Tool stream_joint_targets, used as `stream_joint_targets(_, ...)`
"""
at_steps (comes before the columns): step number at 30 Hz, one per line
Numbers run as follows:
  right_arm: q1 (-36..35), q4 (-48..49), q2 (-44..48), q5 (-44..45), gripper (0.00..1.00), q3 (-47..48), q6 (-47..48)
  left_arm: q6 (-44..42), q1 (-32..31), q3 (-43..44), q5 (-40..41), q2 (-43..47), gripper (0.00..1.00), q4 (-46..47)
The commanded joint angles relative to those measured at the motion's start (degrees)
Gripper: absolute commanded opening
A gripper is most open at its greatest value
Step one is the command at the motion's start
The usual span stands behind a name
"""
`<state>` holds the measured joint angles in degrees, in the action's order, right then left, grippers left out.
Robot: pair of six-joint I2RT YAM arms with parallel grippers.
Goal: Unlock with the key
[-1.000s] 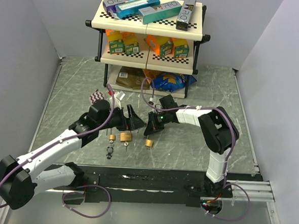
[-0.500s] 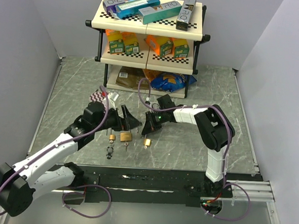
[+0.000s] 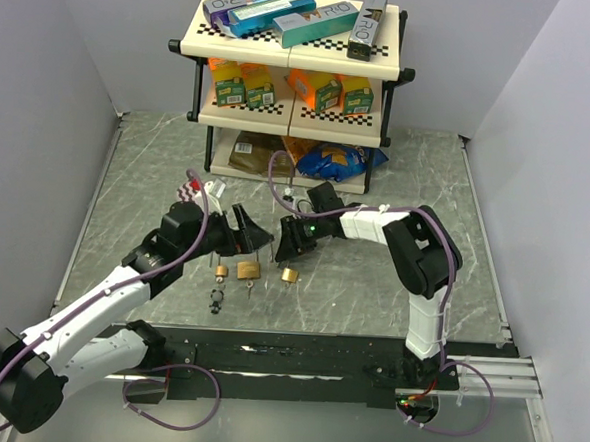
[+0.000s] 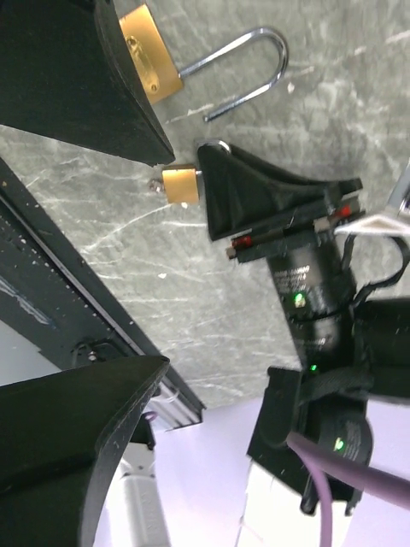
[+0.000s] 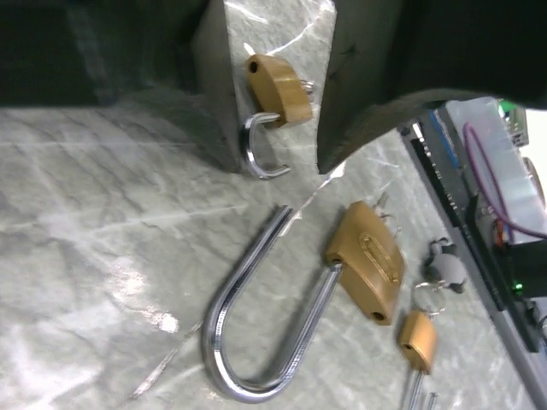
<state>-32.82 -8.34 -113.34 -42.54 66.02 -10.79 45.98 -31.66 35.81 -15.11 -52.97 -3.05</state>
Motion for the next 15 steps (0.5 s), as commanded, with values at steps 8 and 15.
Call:
stream_joint_targets(8,1.9,-0.7,5.8,6.6,0.59,0.2,3.2,3.5,2.0,2.3,8.2,0.0,0.96,-1.3)
stream_joint_targets(15,3.9,-4.9,15.7,10.8,0.62,-1.1,4.5,3.2,2.4,5.8,14.3,0.9,0.96,-4.4)
